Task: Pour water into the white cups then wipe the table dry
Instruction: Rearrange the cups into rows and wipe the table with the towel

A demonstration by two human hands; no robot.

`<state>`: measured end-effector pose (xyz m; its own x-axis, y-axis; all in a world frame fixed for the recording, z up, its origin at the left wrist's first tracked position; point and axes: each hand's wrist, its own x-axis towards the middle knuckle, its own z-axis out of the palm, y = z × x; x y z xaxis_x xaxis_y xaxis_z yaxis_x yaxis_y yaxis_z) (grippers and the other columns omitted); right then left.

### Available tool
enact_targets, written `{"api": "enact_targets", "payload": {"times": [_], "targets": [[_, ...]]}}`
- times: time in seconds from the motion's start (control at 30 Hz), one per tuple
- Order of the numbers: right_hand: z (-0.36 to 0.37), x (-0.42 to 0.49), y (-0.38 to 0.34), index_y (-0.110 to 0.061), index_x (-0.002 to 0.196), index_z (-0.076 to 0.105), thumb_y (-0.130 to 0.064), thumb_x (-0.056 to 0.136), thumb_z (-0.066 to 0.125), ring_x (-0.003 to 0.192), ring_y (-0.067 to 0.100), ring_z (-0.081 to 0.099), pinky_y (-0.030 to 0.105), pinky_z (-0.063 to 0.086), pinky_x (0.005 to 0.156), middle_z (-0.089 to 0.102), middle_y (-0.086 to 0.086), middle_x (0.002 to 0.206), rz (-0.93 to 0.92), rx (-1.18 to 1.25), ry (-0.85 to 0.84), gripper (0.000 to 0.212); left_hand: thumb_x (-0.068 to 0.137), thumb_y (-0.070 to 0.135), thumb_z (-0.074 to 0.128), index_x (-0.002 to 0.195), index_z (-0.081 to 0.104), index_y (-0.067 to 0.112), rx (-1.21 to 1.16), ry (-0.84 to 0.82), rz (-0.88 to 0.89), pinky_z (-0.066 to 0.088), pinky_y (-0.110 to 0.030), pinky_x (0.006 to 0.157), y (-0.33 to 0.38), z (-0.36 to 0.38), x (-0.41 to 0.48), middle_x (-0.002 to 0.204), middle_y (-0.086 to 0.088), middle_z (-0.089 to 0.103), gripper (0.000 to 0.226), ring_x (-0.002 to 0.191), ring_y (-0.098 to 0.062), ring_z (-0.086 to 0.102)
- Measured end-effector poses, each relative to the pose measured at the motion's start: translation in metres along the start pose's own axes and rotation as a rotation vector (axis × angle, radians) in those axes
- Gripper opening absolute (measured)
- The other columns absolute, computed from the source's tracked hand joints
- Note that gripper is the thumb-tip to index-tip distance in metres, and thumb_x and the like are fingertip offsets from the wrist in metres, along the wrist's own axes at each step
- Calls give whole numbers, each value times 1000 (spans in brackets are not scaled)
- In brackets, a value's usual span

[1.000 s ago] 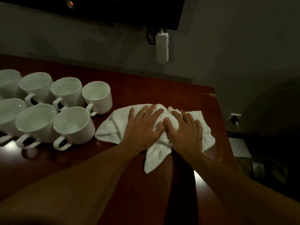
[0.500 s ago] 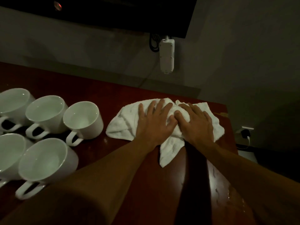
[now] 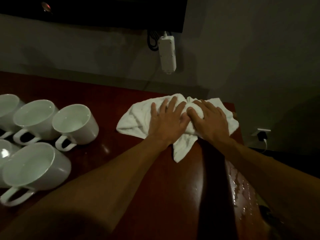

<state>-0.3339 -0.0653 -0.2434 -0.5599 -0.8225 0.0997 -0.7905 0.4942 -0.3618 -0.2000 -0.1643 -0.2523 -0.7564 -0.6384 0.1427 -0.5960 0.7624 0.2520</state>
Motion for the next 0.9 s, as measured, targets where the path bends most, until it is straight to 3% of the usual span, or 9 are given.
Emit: {"api": "enact_targets", "payload": {"times": [0.47,0.9], "targets": [[-16,-153,4,-35,144,43,-76,91,22,143,14,33,49,17,121,44,-6,153,129,55,152,71,104,53,22,155,27,33,-11,-28,187,7,-57,120,41,-8,-113,166,3,16,55,152,-19,13],[-3,-336,-91,-39,146,39,-82,86,14,148,11,23,46,9,123,33,-10,159,268,-20,137,77,97,55,5,155,30,30,17,-59,272,9,-53,121,11,-49,-303,166,3,17,68,152,-17,13]]}}
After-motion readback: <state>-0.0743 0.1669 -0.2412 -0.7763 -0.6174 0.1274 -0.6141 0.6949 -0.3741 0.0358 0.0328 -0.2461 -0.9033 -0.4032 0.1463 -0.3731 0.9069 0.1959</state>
